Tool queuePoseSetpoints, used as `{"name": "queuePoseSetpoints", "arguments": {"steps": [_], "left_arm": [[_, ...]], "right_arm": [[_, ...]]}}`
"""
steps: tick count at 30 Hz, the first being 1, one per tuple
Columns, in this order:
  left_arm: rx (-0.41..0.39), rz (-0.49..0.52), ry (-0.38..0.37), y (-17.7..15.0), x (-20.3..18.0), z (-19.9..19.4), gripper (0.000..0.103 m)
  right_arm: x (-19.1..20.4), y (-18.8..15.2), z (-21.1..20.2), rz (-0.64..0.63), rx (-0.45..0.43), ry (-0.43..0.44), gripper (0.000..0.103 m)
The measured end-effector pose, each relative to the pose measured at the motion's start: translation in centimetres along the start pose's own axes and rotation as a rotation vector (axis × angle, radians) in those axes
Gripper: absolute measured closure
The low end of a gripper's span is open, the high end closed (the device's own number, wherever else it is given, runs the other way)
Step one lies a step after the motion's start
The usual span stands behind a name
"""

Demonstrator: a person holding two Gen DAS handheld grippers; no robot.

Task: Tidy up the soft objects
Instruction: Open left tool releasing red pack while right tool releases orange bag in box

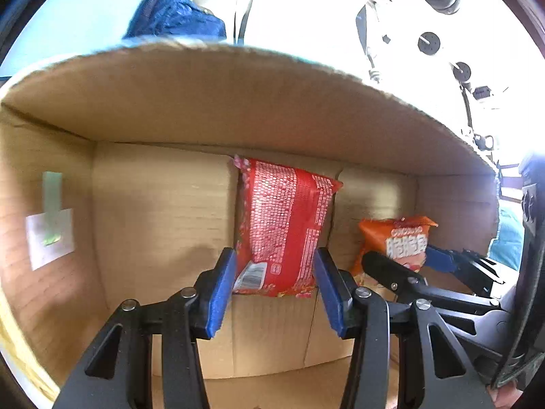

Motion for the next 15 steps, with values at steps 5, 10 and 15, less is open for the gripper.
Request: {"name": "queuePoseSetpoints", "arguments": {"steps": [5,10,15], "left_arm": [[-0.058,0.001,0.039,-2.4,0.4,-2.2,0.058],[-0.117,-0.003,0.09,-3.6,1.5,-4.4,0.055],[-0.208,0.012,0.171,-4.4,2.1,-7.2,0.032]], "right_arm": [[0.7,-1.2,-1.1,0.0,-0.019,0.006,0.032],[2.4,-3.2,-2.8,0.002,-0.053,-0.019,0.016],[2.1,-5.0,-5.2,-0.006,-0.117,-0.051,0.009]]}}
Point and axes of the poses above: each gripper's, at about its wrist camera, not at the fingertips, and z roughly the way its jaws point, x to its left, y to its top, the point moved 9 cm from there along z, roughly the way its jaws point, and after that the axes turned 4 degrees about x, right-handed, at the moved point
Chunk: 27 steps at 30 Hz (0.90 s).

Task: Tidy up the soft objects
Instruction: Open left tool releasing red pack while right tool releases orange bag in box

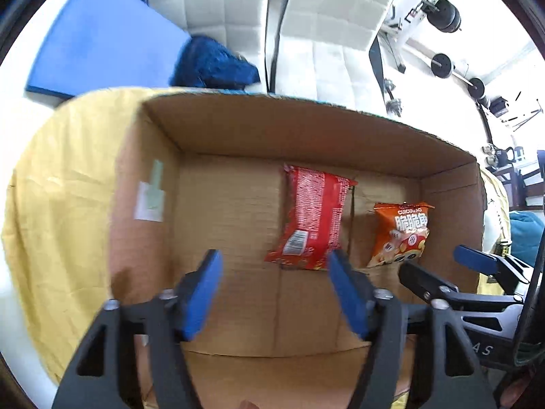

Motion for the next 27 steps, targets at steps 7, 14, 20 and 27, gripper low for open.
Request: {"name": "queuePoseSetpoints", "arguments": {"steps": [7,14,20,27], "left_arm": [[-0.098,-0.03,0.031,-1.9,1.4,-2.6,0.007],[-0.166,-0.02,0.028,-4.4,1.1,-5.9,0.007],[-0.226,0.011,0.051,-6.5,0.1,-9.7,0.007],[-0.257,0.029,0.051,-8.8,-1.7,-11.9,0.007]], "right_arm": [[-0.6,-3.0,-2.6,0.016,-0.09,-0.023,0.0],[-0.5,-6.2,-5.2,0.017,-0.153,-0.036,0.0],[-0.3,-9.2,-8.8,0.011,-0.222,-0.041,0.0],[-0.3,-12.5,-12.3,0.013,-0.268,-0.005,0.0]]}}
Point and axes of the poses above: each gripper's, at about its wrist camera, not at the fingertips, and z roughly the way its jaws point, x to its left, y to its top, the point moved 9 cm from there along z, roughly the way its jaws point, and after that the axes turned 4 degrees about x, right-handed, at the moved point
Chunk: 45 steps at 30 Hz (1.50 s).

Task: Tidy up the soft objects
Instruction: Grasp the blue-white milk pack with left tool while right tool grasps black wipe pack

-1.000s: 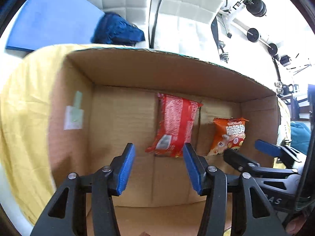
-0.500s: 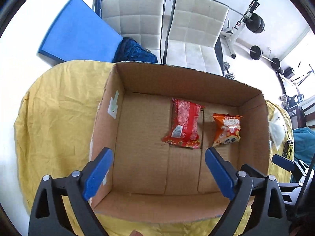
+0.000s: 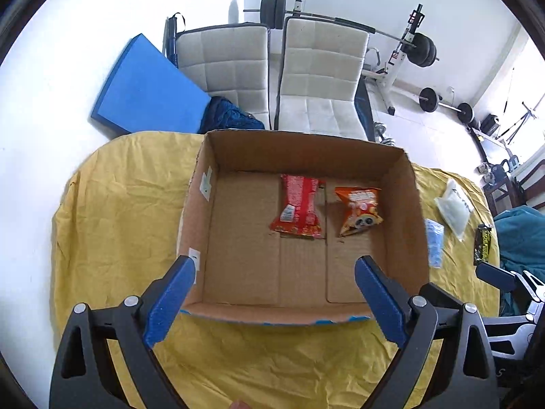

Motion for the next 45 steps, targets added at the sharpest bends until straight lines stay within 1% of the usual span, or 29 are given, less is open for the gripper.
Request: {"name": "queuePoseSetpoints", "arguments": {"steps": [4,7,9,11,14,16,18,21,23,26,27,29,33,36,39,41,43,44,45], "left_arm": [[-0.006,0.003,-0.005,-0.6,-1.7,-1.0,0.007],[-0.008,0.009,-0.022,-0.8,-3.9,-1.8,0.007],[-0.01,0.023,-0.036,-0.8,-5.8,-2.3,0.007],[-0.011,0.054,-0.056,-0.8,-8.7,-2.7,0.007],[0.003,0.111,-0.071,-0.4,-13.3,-2.3,0.007],[0.04,0.149,-0.095,-0.3,-17.1,-1.3,0.007],[0.074,0.179,-0.111,-0.1,-20.3,0.1,0.007],[0.132,0.219,-0.122,0.2,-25.4,3.0,0.007],[0.183,0.265,-0.097,0.5,-28.8,5.9,0.007],[0.25,0.313,-0.057,0.9,-31.9,10.0,0.007],[0.276,0.318,-0.047,0.9,-32.5,11.4,0.007],[0.34,0.312,-0.048,0.8,-33.4,14.5,0.007],[0.429,0.293,-0.018,0.4,-33.7,19.5,0.007],[0.488,0.269,-0.02,-0.4,-33.7,22.2,0.008],[0.539,0.25,-0.03,-1.3,-33.9,24.2,0.009],[0.564,0.258,-0.028,-2.0,-34.1,25.3,0.009],[0.58,0.265,-0.012,-2.4,-34.1,26.2,0.015],[0.59,0.265,-0.018,-2.6,-34.1,26.4,0.023],[0.603,0.261,-0.021,-2.9,-34.1,26.7,0.033]], "right_arm": [[-0.6,-1.2,-1.3,0.001,-0.005,0.029,0.0],[-1.8,-1.9,-2.0,0.018,-0.008,0.062,0.0],[-3.5,-2.2,-2.5,0.042,-0.014,0.082,0.0],[-5.8,-2.6,-3.0,0.075,-0.013,0.1,0.0],[-10.9,-3.0,-3.5,0.136,-0.01,0.096,0.0],[-14.9,-3.1,-3.9,0.172,-0.014,0.074,0.0],[-19.2,-3.2,-4.2,0.207,-0.01,0.047,0.0],[-26.1,-3.5,-4.0,0.268,-0.002,-0.021,0.0],[-30.7,-3.7,-3.3,0.297,0.015,-0.061,0.0],[-36.7,-3.9,-1.6,0.347,0.053,-0.092,0.0],[-38.2,-3.8,-1.0,0.358,0.067,-0.096,0.0],[-41.2,-3.7,0.8,0.376,0.094,-0.09,0.0],[-45.6,-3.4,4.8,0.414,0.151,-0.075,0.0],[-47.2,-2.9,8.5,0.435,0.196,-0.052,0.0],[-47.7,-2.3,11.9,0.446,0.237,-0.025,0.0],[-47.9,-2.1,14.2,0.451,0.272,-0.017,0.0],[-48.0,-1.9,15.9,0.453,0.299,-0.012,0.0],[-48.0,-1.9,16.5,0.456,0.307,-0.01,0.0],[-48.0,-1.8,17.1,0.459,0.314,-0.01,0.0]]}}
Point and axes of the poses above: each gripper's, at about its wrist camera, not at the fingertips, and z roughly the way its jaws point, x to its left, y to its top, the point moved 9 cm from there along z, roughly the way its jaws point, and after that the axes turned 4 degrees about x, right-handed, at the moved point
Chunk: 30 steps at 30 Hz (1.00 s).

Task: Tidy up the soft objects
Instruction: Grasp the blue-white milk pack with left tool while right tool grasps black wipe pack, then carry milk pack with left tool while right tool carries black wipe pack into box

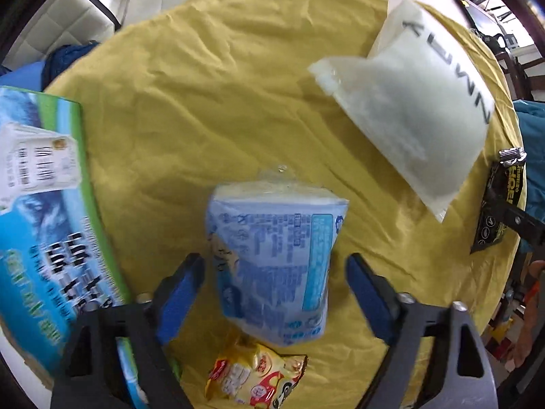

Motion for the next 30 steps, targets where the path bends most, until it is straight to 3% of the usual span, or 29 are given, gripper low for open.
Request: {"name": "queuePoseSetpoints", "arguments": {"steps": [3,6,15,30], "left_arm": [[-0.004,-0.009,0.008,-0.2,0.2,0.3,0.044],[-0.024,-0.022,0.001,-0.8,0.1,0.1,0.051],[-0.062,-0.02,-0.022,-2.8,-0.6,-1.8,0.057],[-0.173,0.028,-0.06,-7.0,-4.4,-6.1,0.063]], "right_arm": [[0.0,0.3,1.1,0.02,0.016,-0.004,0.006],[-0.4,0.2,1.8,0.032,0.032,-0.051,0.022],[-0.5,-1.3,1.7,0.027,0.033,-0.082,0.043],[4.1,-7.8,-2.0,-0.035,-0.026,-0.036,0.047]]}}
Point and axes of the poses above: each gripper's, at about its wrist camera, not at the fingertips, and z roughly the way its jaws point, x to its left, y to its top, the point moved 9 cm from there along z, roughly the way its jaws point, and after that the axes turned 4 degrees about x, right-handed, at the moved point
